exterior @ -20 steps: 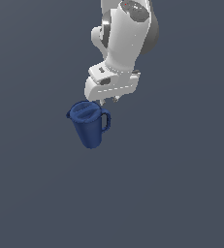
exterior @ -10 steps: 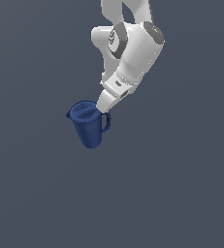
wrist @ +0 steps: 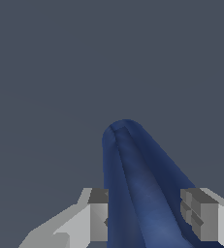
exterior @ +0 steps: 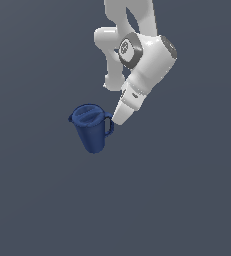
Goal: Pick up the object and move it to a goal position.
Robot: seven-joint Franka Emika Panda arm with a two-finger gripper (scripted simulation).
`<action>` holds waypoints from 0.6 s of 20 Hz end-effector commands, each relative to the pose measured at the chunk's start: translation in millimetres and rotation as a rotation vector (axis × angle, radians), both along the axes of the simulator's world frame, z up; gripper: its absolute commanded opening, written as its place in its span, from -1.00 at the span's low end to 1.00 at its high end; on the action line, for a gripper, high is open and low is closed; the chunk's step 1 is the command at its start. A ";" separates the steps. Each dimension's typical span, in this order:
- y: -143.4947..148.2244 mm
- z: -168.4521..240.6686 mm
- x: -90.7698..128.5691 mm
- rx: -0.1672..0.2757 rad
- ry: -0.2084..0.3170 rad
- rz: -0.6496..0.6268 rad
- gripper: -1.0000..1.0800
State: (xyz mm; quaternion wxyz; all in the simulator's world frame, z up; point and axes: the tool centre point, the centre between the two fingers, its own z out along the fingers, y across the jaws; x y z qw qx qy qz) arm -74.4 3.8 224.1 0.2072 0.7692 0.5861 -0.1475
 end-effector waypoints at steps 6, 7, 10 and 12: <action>2.9 -5.1 1.9 -0.036 0.037 0.102 0.23; 3.0 -5.3 2.0 -0.038 0.038 0.105 0.23; 2.8 -5.5 1.8 -0.035 0.036 0.100 0.23; 1.3 -7.9 1.9 -0.036 0.036 0.100 0.23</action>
